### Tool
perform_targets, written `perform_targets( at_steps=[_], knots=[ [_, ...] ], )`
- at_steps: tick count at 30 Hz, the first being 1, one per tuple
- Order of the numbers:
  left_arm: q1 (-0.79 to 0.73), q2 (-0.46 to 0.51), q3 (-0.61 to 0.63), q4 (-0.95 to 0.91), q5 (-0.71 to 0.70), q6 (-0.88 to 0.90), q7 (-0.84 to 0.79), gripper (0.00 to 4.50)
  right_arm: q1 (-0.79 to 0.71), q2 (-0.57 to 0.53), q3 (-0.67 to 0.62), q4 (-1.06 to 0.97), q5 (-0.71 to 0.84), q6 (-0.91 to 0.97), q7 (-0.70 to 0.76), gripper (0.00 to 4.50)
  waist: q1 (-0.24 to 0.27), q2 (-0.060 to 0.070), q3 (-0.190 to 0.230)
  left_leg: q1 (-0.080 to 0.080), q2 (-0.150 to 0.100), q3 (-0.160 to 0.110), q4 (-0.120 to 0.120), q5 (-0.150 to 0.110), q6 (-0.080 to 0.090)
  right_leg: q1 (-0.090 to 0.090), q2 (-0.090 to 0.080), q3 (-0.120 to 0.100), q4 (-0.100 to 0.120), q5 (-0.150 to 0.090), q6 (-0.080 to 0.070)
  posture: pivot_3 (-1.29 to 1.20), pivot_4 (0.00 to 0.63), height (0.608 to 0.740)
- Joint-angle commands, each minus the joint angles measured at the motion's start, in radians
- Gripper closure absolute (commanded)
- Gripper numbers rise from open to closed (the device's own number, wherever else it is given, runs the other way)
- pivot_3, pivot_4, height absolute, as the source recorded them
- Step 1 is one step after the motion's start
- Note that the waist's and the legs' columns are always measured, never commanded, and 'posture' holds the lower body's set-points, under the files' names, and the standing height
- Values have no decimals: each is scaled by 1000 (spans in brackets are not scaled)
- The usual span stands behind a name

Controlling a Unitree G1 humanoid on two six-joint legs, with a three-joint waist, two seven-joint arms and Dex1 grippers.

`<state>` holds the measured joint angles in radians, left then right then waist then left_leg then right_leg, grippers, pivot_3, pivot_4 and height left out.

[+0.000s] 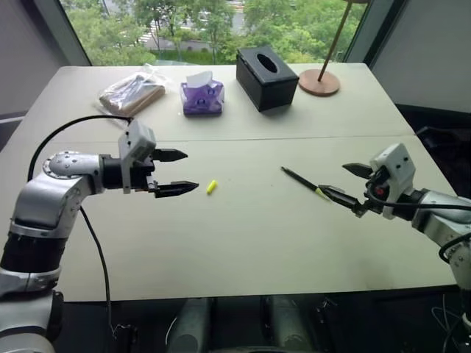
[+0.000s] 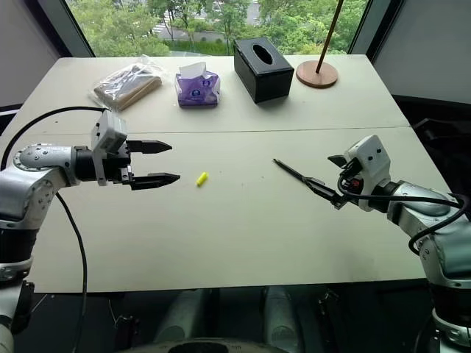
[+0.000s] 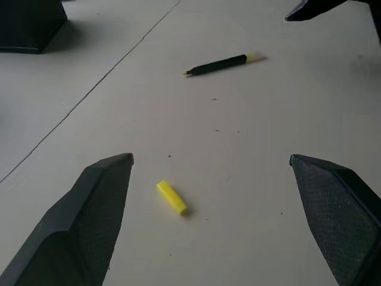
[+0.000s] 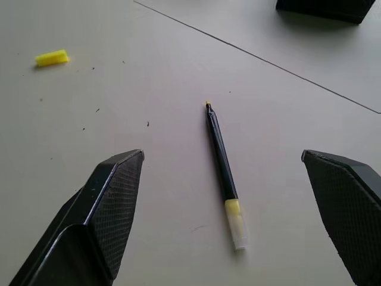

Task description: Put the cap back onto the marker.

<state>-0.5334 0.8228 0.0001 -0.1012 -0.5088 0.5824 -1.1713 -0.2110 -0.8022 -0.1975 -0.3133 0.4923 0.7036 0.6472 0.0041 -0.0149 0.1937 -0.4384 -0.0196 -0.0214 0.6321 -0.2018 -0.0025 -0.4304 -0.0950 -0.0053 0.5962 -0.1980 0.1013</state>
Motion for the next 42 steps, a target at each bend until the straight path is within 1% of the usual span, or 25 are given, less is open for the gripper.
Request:
perform_targets(
  at_steps=[1, 7, 11, 20, 25, 27, 28, 31, 34, 35, 39, 42],
  knots=[
    [-35, 7, -38, 9, 18, -39, -62, 101, -85, 49, 94, 129, -104, -69, -38, 107, 0, 0, 0, 0, -1, 0, 0, 0, 0, 0, 1, 0, 0, 0, 0, 0, 150, 740],
    [-50, -18, -62, 37, 41, -66, -74, 101, -226, 155, 222, 302, -179, -132, 1, 107, -1, 0, 0, 0, -1, 0, 1, 0, 0, -1, 2, 0, 2, 0, 0, 0, 150, 740],
    [-14, -34, -54, 7, 41, -60, -55, 101, -314, 207, 289, 455, -235, -167, 33, 107, -5, 0, 0, 0, -1, 0, 1, 0, 0, 0, 2, 0, 2, 0, 0, 0, 150, 740],
    [27, -36, -28, -27, 29, -41, -13, 101, -373, 222, 290, 651, -298, -265, 83, 107, -7, 0, 0, 1, -1, 0, 1, 0, 0, 1, 2, 0, 3, 0, 1, 0, 150, 740],
    [43, -35, -23, -37, 28, -39, 4, 101, -389, 228, 286, 714, -309, -304, 101, 107, -15, 0, 0, 3, -1, 0, 1, 0, 0, 3, 2, 0, 3, 0, 1, 0, 150, 740],
    [41, -39, -27, -36, 30, -40, 10, 101, -401, 238, 288, 743, -315, -318, 100, 637, -16, 0, 0, 4, -1, -1, 1, 0, 0, 3, 2, 0, 4, 0, 1, 0, 150, 740],
    [40, -41, -28, -37, 30, -40, 13, 101, -404, 242, 291, 754, -318, -323, 101, 1004, -16, 0, 0, 5, -1, -1, 1, 0, 0, 3, 3, 0, 4, 0, 1, 0, 150, 740],
    [40, -42, -29, -40, 29, -40, 20, 101, -403, 250, 300, 760, -321, -321, 119, 2450, -17, 0, 0, 6, -1, 0, 1, 0, 0, 4, 3, 1, 4, 0, 0, 0, 150, 740],
    [37, -44, -29, -37, 29, -40, 26, 101, -405, 252, 307, 763, -330, -323, 137, 4148, -17, 0, 0, 7, -1, 0, 1, 0, 0, 5, 3, 1, 5, 0, 0, 0, 150, 740],
    [38, -44, -28, -37, 29, -40, 29, 101, -407, 252, 307, 765, -335, -325, 140, 4469, -17, 0, 0, 7, -1, 0, 1, 0, 0, 5, 3, 1, 5, 0, 0, 0, 150, 740],
    [46, -45, -21, -37, 28, -38, 43, 101, -411, 246, 310, 768, -357, -339, 147, 4469, -17, 0, 0, 9, -1, 0, 1, 0, 0, 6, 3, 1, 5, 0, 0, 0, 150, 740],
    [59, -64, 7, -19, 34, -35, 104, 101, -413, 221, 317, 727, -390, -364, 146, 4469, -17, 0, 0, 9, -1, 0, 0, 0, 0, 6, 3, 1, 5, 0, 0, 0, 150, 740]
  ],
)
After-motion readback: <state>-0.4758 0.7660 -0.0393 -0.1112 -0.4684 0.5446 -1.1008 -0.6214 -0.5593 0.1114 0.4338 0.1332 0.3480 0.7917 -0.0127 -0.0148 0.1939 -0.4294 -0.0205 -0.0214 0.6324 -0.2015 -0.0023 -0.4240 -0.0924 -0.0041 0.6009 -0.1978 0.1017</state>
